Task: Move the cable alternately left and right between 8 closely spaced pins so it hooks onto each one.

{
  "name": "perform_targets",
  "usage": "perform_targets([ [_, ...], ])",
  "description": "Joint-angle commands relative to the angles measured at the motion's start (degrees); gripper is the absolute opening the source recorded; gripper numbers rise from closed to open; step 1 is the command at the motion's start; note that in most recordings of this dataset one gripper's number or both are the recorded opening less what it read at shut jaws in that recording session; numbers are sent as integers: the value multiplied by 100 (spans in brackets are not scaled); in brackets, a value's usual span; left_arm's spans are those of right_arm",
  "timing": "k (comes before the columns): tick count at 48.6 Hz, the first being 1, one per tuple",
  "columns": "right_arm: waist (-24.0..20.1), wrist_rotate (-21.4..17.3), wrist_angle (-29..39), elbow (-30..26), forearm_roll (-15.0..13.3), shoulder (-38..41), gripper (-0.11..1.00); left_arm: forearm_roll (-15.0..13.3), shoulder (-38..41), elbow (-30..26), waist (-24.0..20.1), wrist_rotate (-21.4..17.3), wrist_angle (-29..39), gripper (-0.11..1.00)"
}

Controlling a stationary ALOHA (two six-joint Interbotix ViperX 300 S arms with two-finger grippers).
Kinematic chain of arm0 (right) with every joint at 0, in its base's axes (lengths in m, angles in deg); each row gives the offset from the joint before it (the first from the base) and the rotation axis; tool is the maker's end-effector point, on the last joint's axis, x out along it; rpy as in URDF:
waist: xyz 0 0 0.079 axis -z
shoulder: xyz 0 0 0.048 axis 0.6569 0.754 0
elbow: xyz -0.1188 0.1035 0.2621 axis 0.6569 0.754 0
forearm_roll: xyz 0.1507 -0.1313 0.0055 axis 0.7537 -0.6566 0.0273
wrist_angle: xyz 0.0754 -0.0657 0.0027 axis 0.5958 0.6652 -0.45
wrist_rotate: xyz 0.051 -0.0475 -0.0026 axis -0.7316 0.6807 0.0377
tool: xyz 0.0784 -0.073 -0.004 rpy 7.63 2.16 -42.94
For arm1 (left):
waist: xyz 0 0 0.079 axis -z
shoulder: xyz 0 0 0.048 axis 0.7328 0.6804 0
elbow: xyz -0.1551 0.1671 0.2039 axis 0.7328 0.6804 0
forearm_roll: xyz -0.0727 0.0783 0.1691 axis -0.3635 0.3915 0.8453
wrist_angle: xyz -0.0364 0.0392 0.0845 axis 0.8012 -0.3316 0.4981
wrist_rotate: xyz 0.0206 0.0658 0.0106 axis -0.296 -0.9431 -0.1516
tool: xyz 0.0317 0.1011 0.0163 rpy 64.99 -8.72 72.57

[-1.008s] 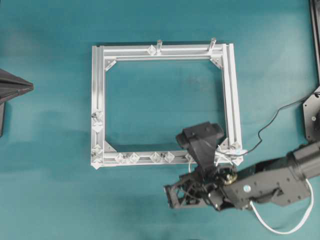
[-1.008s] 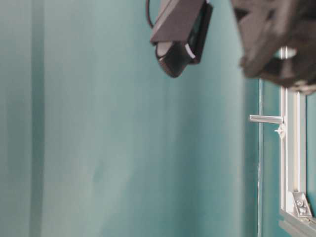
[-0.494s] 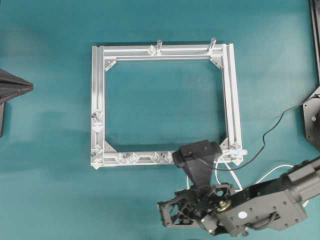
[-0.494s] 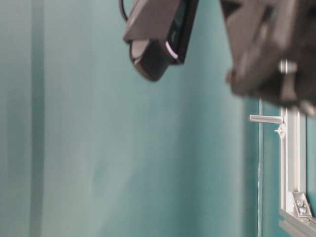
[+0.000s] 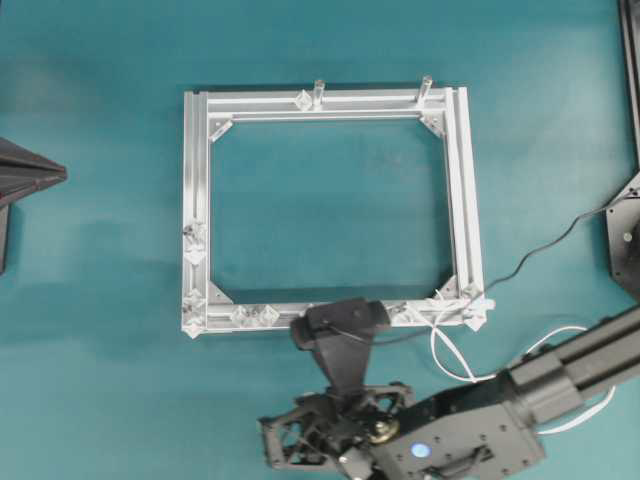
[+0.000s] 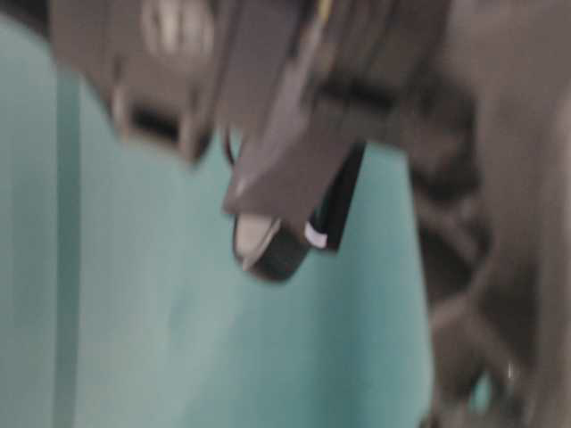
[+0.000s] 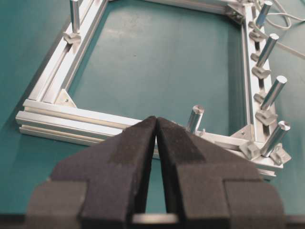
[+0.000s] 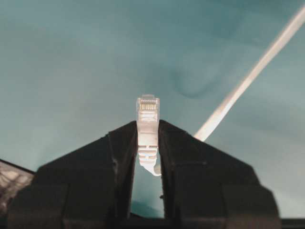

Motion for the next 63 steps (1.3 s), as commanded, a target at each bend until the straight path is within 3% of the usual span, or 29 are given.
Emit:
perform_targets([
  [1,70,26,35,-281,-79,-62,15,18,53,-53,0,26,-53,12],
  [25,369,105,167,-448,-167,9,15,9,44,-62,0,26,-62,12],
  [46,888,747,290,-431,-185,9,15,18,53,-53,0,26,-53,12],
  [63,949,773,457,-308,-97,9,15,18,53,-53,0,26,-62,12],
])
